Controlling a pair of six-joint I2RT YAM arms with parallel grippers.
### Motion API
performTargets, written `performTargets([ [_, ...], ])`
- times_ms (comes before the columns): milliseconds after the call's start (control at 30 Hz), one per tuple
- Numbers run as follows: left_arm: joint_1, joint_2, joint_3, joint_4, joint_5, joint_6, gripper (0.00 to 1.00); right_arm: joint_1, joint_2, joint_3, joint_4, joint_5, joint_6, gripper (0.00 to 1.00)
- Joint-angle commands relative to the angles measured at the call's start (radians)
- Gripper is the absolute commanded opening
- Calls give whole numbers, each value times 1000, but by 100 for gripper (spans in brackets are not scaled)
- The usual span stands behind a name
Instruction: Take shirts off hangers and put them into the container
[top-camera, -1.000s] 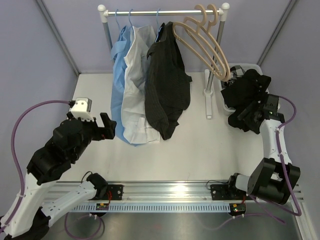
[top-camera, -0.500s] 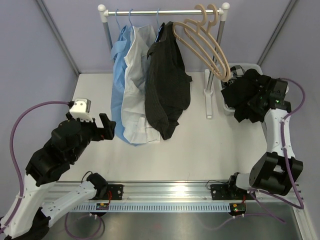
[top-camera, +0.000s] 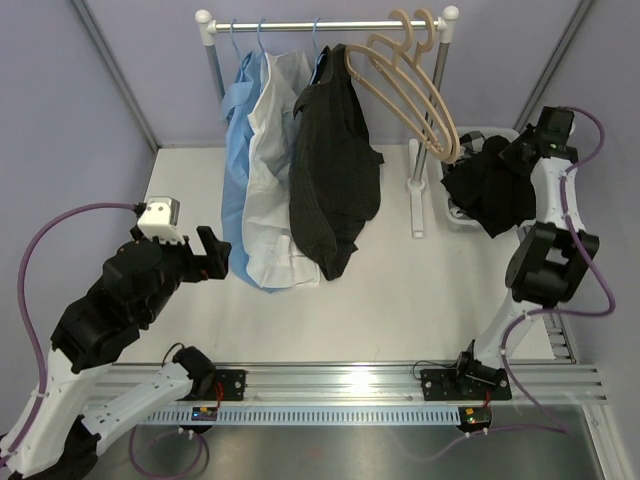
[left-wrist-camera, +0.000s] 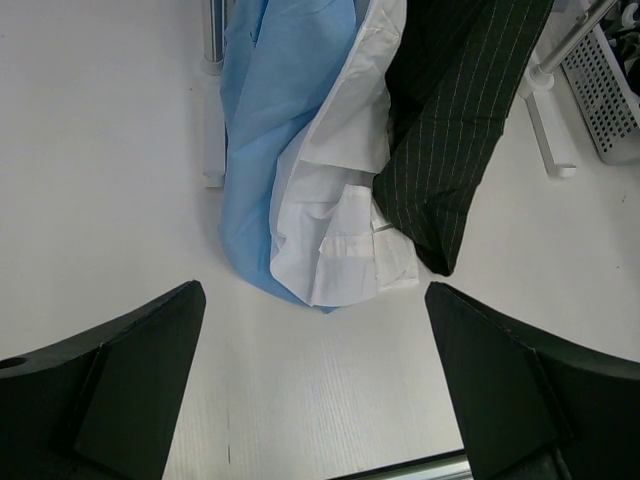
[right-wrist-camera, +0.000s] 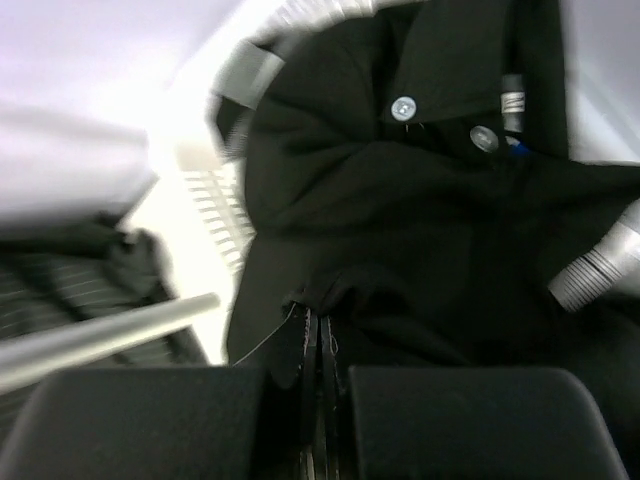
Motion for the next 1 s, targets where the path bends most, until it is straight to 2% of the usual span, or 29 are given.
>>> performTargets([
  [0, 2, 5, -1, 22, -27, -22, 99, 25, 165, 102, -30, -42, -23, 0],
  [33, 0, 10, -3, 24, -28, -22, 99, 39, 243, 158, -81, -32, -50, 0],
  [133, 2, 21, 4, 24, -36, -25, 99, 48, 336, 227, -178, 19, -68, 0],
  [300, 2, 42, 5, 22, -53, -35, 99, 48, 466, 255, -261, 79, -71, 2],
  [500, 0, 44, 7, 25, -56, -44, 99, 45, 535, 430, -406, 141, -112, 18],
  [633, 2, 33, 17, 25, -62, -44, 99, 45, 369, 343, -279, 135, -161, 43],
  [667, 0, 32, 22, 24, -63, -41, 99, 45, 291, 331, -259, 137, -169, 57],
  [767, 2, 30, 36, 24, -60, -32, 99, 45, 153, 318, -220, 146, -199, 75],
  [800, 2, 30, 42, 24, -59, -29, 99, 45, 121, 327, -216, 142, -215, 84],
  [967, 2, 30, 66, 25, -53, -15, 99, 45, -93, 341, -220, 116, -226, 97],
])
